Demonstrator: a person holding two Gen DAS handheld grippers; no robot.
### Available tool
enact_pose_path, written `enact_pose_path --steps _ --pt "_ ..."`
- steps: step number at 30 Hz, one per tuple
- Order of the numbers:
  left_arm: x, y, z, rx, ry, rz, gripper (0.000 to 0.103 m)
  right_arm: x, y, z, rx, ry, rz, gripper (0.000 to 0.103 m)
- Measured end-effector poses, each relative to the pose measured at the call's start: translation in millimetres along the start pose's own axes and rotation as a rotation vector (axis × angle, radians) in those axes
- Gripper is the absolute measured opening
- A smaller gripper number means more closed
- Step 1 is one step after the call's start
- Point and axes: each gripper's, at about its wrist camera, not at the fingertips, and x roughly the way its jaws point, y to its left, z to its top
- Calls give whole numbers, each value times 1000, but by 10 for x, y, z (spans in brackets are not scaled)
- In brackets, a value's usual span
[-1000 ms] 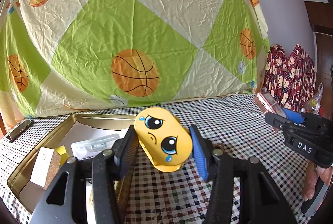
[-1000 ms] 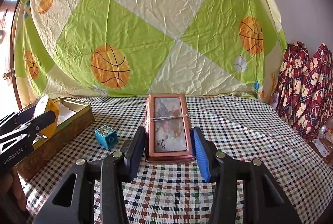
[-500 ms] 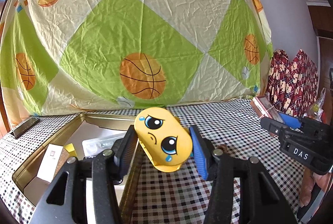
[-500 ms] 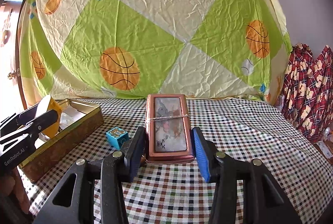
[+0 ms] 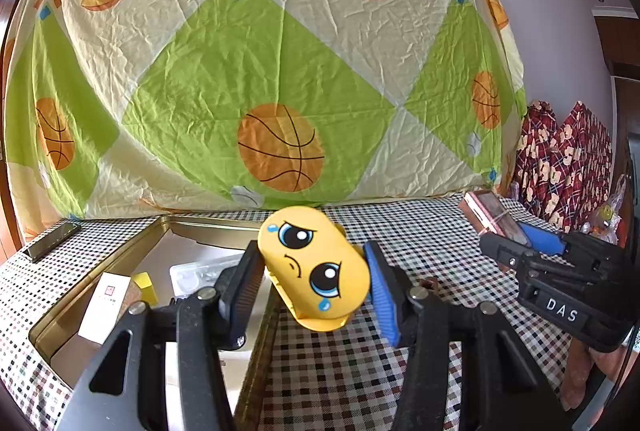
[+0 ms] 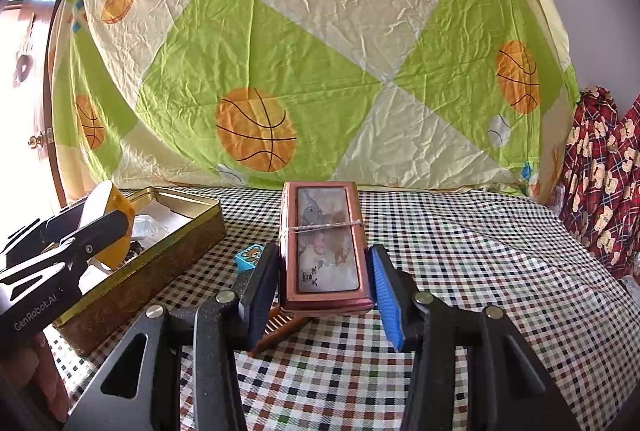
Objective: Organize rigid objects
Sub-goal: 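Carry the yellow block over the tin with left tool while right tool carries the photo box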
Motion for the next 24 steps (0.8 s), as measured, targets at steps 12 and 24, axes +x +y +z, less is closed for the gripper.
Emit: enact_pose_path --steps 12,24 --pt "-99 172 -11 -30 -16 19 50 41 285 0 -18 3 50 48" --pt "-158 342 -20 -55 -23 38 50 77 526 11 -37 0 81 48"
